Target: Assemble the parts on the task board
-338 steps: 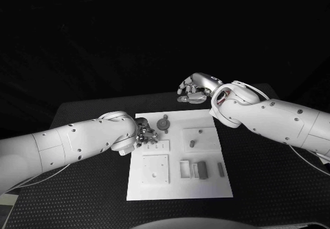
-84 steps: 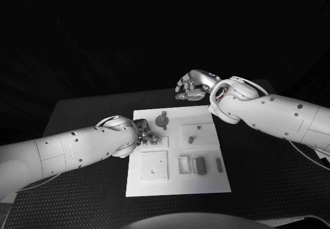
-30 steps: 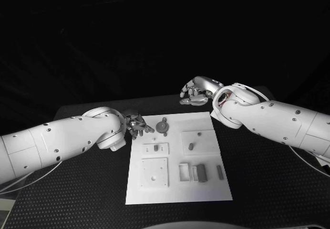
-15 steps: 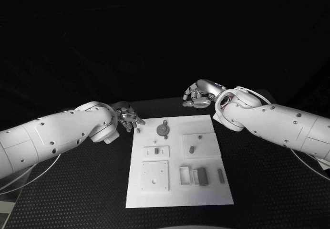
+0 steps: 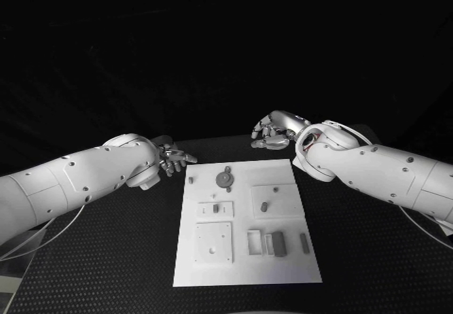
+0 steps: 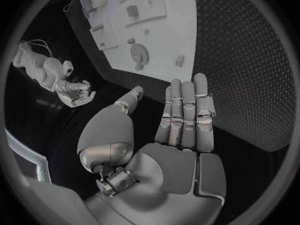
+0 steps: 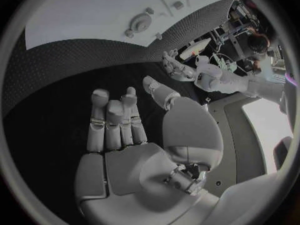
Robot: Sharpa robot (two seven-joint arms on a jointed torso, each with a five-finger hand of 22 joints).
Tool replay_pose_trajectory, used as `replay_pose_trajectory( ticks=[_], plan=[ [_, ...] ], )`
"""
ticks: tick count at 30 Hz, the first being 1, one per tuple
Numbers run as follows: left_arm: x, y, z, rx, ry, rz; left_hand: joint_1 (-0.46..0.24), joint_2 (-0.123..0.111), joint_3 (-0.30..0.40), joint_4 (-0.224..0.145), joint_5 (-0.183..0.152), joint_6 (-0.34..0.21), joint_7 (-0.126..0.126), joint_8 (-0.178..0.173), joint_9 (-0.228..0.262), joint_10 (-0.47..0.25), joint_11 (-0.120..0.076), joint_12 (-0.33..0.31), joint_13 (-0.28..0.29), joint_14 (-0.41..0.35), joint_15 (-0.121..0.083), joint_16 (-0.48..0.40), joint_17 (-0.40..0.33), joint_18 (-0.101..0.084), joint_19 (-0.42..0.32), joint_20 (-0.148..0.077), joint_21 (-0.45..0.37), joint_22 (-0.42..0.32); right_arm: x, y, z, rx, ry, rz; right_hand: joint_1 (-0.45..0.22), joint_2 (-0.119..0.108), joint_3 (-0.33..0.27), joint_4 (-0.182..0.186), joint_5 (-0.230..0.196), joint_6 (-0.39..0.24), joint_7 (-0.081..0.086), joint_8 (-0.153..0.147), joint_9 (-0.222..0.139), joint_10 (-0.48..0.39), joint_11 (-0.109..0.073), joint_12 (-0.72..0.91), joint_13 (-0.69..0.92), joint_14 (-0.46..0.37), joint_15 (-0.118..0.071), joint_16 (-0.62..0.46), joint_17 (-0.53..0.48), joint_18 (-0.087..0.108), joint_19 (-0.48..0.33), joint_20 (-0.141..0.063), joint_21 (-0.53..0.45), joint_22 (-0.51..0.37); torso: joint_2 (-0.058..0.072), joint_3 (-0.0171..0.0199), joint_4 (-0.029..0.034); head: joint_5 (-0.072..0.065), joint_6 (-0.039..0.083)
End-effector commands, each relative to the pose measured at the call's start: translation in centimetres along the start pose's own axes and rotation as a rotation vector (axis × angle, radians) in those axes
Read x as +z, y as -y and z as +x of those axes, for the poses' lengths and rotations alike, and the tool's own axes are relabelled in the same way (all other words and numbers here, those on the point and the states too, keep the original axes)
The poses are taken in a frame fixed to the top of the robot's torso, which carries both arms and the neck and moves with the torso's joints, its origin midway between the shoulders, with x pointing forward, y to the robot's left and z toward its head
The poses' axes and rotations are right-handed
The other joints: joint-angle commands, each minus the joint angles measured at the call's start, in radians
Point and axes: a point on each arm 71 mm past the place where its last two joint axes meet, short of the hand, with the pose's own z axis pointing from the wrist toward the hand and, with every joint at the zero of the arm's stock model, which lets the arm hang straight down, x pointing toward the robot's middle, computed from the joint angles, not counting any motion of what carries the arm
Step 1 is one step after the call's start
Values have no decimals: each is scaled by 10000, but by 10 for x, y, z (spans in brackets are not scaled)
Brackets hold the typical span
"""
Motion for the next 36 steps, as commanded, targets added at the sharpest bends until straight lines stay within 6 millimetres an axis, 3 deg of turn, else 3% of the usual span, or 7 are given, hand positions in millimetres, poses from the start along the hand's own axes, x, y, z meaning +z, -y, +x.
replay_pose_trajectory(
  ticks=[1, 6, 12, 18, 23, 29, 36],
  plan=[
    [6, -2, -1, 1228, -332, -501, -131, -6, -43, 239, -124, -22, -81, 54, -66, 132, -31, 125, 109, 129, -71, 133, 122, 102, 131, -69, 101, 104, 1, -2, 0, 16, 8, -128, -13, 27, 17, 20, 22, -29, 69, -35, -12, -21, 44, 9, -9, -34, -10, -49, -13, 144, 35, -9, -19, 127, 5, 3, -22, 22, 9],
    [15, -3, -2, 1664, -485, -810, -130, 83, -299, 632, -345, -66, -133, 100, -215, 221, -105, 526, 455, 204, -256, 544, 438, 88, 274, -247, 366, 468, 1, -4, 1, 27, 0, -173, -12, 28, 16, 19, 21, -28, 70, -34, -12, -21, 45, 10, -9, -33, -9, -48, -13, 144, 35, -9, -19, 128, 17, 1, -34, 19, -1],
    [20, -1, 3, 1972, -844, -943, 164, 296, -825, 1124, -359, 69, -267, 250, -376, 336, -277, 1292, 985, 360, -555, 1235, 836, 82, 525, -525, 844, 1089, 1, -6, 1, 31, -14, -207, -11, 29, 14, 18, 19, -27, 71, -34, -11, -20, 46, 11, -9, -32, -8, -47, -13, 144, 36, -10, -18, 129, 5, 7, -21, -9, -24],
    [25, -1, 9, 2111, -1104, -1072, 553, 533, -1306, 1570, -351, 103, -337, 312, -505, 324, -336, 1817, 1292, 394, -728, 1682, 1024, 53, 621, -697, 1142, 1529, 1, -8, 2, 47, -33, -265, -10, 31, 13, 17, 19, -27, 71, -33, -11, -19, 46, 12, -9, -31, -8, -46, -13, 144, 37, -10, -18, 130, -2, 1, -11, -19, -41],
    [29, -5, 14, 2128, -1322, -1143, 1146, 678, -1761, 1930, -81, -48, -291, 280, -645, 148, -306, 2020, 1374, 276, -744, 1815, 1014, 0, 518, -753, 1192, 1767, 1, -10, 3, 54, -55, -291, -9, 32, 12, 17, 19, -27, 72, -33, -11, -19, 46, 13, -9, -30, -7, -45, -13, 144, 37, -10, -17, 131, 4, 4, -31, -29, -50],
    [31, -3, 18, 2129, -1461, -1076, 1716, 733, -2190, 2202, -25, -184, -234, 259, -769, 52, -252, 2116, 1373, 225, -708, 1867, 952, -3, 492, -732, 1162, 1868, 1, -10, 3, 51, -50, -290, -9, 33, 11, 16, 18, -27, 72, -32, -11, -18, 47, 14, -9, -29, -6, -44, -13, 144, 38, -10, -17, 131, 5, 3, -25, -63, -60],
    [35, -4, 29, 2017, -1643, -1073, 2589, 789, -2928, 3065, -14, -219, -227, 334, -924, -12, -246, 2213, 1310, 243, -713, 1970, 854, 13, 575, -739, 1114, 1989, 1, -11, 3, 62, -59, -329, -8, 34, 9, 16, 18, -27, 73, -32, -11, -17, 48, 16, -10, -28, -5, -43, -13, 144, 39, -10, -17, 132, 4, 2, -14, -99, -78]
  ],
)
